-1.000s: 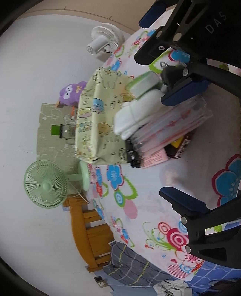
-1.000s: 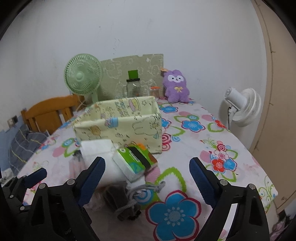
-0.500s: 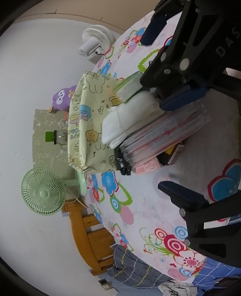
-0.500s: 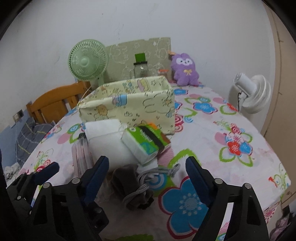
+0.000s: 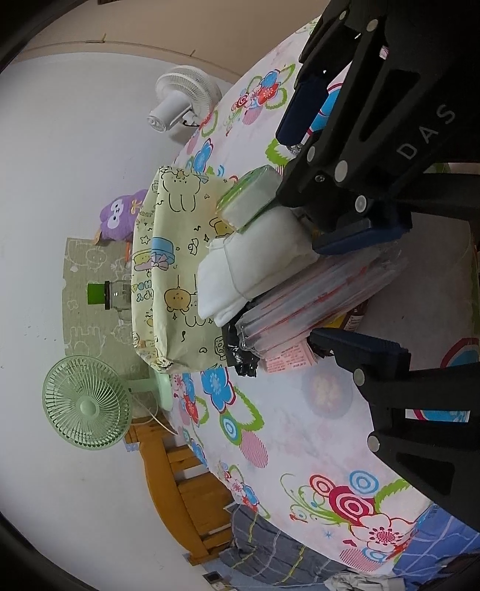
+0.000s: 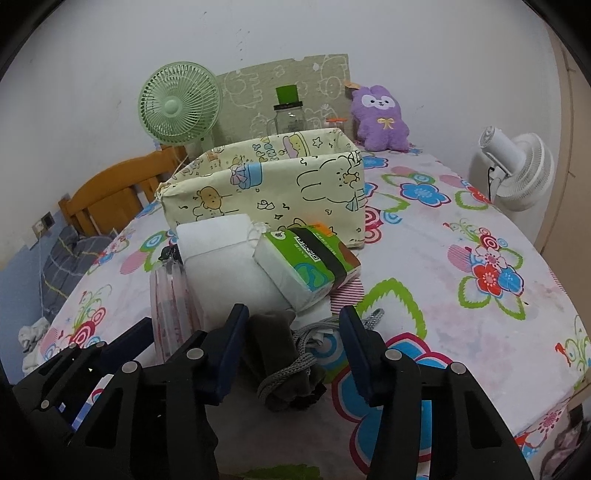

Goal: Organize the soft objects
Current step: 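Lower the left tool onto the clear striped plastic bag and close it, then lift the clear striped bag with the left tool over the basket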

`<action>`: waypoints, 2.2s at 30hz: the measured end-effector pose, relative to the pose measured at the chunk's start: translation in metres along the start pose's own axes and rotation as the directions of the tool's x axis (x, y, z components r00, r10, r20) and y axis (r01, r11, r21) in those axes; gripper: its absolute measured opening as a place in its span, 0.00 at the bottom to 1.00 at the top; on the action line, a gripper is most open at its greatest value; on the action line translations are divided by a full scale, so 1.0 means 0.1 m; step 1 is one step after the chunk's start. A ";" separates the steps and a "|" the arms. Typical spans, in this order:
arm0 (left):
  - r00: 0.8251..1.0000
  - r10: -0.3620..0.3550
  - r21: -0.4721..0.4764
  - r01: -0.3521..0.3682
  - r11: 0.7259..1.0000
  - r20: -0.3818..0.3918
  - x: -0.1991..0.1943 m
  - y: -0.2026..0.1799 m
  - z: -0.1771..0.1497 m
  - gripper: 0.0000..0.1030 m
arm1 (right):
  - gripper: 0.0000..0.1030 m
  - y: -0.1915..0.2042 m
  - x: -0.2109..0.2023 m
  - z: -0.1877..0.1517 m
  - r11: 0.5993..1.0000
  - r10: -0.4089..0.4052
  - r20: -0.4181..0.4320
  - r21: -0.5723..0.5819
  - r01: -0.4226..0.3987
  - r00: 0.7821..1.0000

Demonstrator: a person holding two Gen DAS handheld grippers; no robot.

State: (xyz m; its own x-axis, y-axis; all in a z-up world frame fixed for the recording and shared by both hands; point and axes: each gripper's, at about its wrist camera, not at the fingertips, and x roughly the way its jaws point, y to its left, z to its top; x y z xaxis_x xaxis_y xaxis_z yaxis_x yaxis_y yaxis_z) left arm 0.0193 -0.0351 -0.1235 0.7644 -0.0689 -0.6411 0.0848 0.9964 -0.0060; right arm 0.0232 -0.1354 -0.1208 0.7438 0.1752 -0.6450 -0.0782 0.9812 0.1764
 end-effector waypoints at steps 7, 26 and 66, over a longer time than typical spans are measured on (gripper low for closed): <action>1.000 -0.015 0.008 0.015 1.000 -0.003 -0.01 0.01 0.01 0.31 | 0.31 0.05 0.04 0.01 0.999 0.036 -0.015 -0.014 -0.036 0.999; 0.999 -0.012 -0.001 0.012 1.000 0.032 -0.14 0.00 0.14 0.15 | 0.13 0.11 -0.09 0.15 1.000 0.016 0.025 -0.020 -0.016 1.000; 0.985 -0.028 -0.012 0.030 0.999 0.173 -0.64 0.01 0.95 0.14 | 0.13 0.20 -0.71 0.95 1.000 -0.013 0.203 0.000 0.013 0.979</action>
State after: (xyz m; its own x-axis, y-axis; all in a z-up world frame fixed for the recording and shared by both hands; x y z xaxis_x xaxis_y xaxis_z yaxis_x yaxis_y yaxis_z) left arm 0.0310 -0.0343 -0.0093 0.8608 -0.1042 -0.4982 0.1003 0.9944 -0.0347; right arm 0.0320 -0.1356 -0.0003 0.8640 0.1425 -0.4830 -0.0686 0.9835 0.1676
